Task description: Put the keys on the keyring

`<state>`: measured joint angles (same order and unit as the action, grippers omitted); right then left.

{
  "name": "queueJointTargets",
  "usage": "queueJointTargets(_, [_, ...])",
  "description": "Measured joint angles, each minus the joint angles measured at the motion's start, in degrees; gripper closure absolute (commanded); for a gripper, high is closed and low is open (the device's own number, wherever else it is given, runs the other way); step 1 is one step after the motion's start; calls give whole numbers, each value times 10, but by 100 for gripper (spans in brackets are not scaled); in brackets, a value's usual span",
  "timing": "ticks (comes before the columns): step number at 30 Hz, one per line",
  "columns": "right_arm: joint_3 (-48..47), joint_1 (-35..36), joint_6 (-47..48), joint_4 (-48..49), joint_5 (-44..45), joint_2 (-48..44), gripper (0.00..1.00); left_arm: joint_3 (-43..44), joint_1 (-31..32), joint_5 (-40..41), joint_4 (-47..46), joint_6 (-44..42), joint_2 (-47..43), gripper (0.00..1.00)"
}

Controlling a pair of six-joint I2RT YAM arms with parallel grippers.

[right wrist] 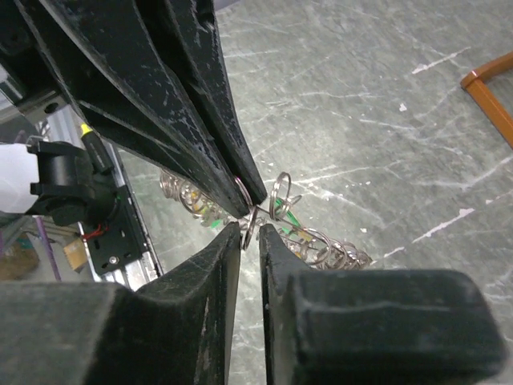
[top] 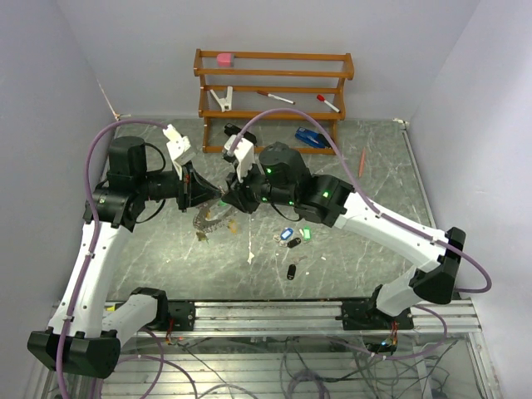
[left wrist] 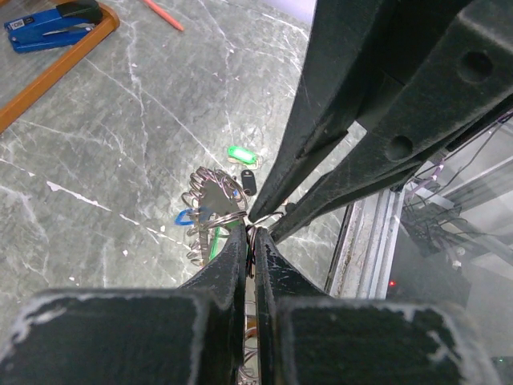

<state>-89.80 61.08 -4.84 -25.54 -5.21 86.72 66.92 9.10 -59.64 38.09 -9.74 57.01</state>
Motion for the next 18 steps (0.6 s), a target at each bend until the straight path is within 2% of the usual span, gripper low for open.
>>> queueJointTargets(3, [-11, 0, -2, 1, -4, 9, 100, 0, 0, 1, 0, 0, 0, 93])
queueJointTargets(10, [-13, 0, -1, 0, -8, 12, 100, 0, -2, 3, 0, -1, 0, 92])
queueJointTargets(13, [-13, 0, 1, 0, -8, 11, 100, 2, -2, 4, 4, -4, 0, 72])
queueJointTargets(18, [-13, 0, 11, -8, -9, 6, 100, 20, -2, 0, 12, -12, 5, 64])
